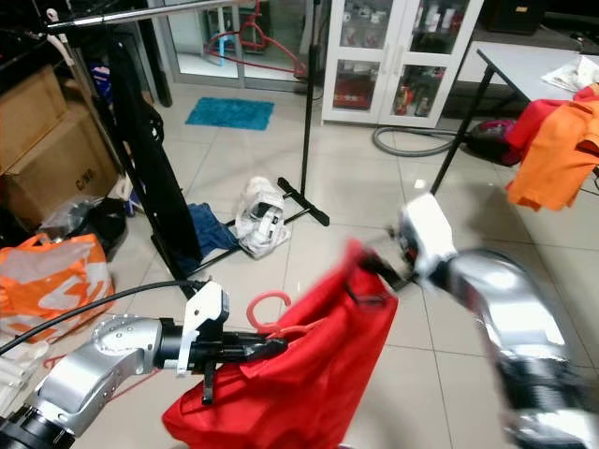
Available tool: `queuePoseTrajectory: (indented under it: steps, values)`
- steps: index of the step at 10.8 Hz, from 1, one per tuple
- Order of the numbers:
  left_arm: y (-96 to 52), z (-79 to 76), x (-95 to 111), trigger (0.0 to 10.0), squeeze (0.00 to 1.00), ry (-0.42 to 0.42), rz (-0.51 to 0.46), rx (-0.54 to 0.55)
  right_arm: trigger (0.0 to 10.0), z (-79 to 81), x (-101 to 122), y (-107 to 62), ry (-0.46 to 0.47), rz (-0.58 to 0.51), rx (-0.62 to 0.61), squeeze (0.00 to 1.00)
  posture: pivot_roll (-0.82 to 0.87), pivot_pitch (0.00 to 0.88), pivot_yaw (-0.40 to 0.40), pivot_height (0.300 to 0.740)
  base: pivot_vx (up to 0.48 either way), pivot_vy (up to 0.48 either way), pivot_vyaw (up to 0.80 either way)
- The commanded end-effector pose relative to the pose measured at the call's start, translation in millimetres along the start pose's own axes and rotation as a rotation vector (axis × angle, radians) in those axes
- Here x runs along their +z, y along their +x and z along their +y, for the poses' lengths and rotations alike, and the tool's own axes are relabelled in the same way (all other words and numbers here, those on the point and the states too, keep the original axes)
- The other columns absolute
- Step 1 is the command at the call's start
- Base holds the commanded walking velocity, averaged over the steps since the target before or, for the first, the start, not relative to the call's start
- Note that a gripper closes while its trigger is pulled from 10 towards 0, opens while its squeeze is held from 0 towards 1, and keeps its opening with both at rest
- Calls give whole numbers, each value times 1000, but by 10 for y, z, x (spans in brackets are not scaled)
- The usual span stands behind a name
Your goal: Hang hanger
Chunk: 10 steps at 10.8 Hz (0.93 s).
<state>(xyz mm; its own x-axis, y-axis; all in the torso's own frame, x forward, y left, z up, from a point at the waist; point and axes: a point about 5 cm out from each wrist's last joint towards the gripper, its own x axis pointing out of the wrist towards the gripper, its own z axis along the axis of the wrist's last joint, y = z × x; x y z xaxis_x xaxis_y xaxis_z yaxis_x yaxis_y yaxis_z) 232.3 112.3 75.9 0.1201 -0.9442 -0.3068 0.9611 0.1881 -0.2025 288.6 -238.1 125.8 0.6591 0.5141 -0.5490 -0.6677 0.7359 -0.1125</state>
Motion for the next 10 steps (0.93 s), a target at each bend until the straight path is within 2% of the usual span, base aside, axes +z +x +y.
queuePoseTrajectory:
  steps: [1,2,4,5,6,7,9,10]
  values:
    - [-19,19,27,10000,0,26,5,-8,10000,14,37,-54,-133,51,35,1000,-66,0,7,740,0,0,0]
    - [-22,24,23,10000,0,31,13,-11,10000,-58,88,-124,-218,86,24,1000,-66,0,9,740,0,0,0]
    - [-25,13,13,10000,0,39,23,-17,10000,-169,341,-365,-466,155,61,1000,-64,0,11,740,0,0,0]
    - [-38,9,-12,10000,0,44,38,-17,10000,-156,535,-450,-502,101,107,1000,-63,0,7,740,0,0,0]
    - [-37,7,-17,10000,0,47,41,-16,10000,-151,622,-469,-473,49,125,1000,-63,0,2,740,0,0,0]
    - [-29,-8,-45,10000,0,61,60,-14,10000,-227,660,-475,-370,-23,111,1000,-61,0,-5,740,0,0,0]
    - [-27,-41,-58,10000,0,64,62,-18,10000,-558,286,-483,-530,247,-125,1000,-58,0,-9,740,0,0,0]
    - [-35,-45,-62,10000,0,66,66,-21,10000,-538,205,-458,-481,245,-97,1000,-58,0,-9,740,0,0,0]
